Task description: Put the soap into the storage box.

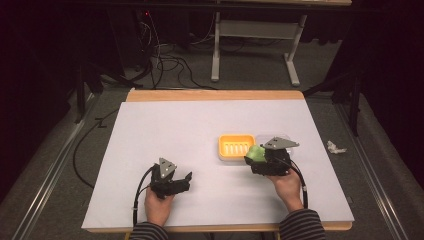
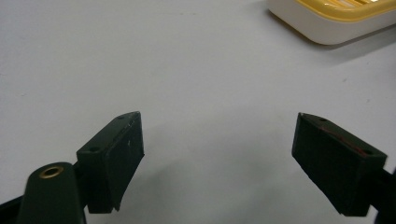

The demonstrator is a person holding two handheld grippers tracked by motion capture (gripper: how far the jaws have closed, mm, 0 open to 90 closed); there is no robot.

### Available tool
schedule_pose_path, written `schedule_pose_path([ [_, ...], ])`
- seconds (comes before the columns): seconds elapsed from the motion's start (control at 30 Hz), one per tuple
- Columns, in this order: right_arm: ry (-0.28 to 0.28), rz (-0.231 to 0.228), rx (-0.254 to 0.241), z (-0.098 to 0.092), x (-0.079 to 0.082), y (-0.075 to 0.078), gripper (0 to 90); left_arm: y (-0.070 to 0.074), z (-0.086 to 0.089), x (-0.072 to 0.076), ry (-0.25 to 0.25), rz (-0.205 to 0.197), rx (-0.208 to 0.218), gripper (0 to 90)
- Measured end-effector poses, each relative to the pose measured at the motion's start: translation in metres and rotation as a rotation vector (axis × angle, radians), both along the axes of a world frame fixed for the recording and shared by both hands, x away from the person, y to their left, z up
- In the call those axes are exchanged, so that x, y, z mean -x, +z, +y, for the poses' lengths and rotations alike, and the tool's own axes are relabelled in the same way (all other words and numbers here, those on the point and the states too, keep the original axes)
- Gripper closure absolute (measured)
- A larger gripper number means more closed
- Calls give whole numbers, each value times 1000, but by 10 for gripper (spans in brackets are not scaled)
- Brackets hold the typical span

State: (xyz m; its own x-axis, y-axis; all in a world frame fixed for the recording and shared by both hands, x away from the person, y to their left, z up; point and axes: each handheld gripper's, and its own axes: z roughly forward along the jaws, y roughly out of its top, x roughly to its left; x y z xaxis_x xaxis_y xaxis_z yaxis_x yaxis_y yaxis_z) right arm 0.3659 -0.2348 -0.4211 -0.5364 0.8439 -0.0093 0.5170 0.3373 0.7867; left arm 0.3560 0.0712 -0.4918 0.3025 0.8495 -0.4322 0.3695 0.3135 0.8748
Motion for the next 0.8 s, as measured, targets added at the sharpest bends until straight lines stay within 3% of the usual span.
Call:
schedule_pose_path([
  [0.57,9,67,-14,15,-41,7,255,1,1,1,0,-6,15,171],
  [0.8,-9,113,-32,20,-59,1,255,1,2,1,-2,-9,11,171],
])
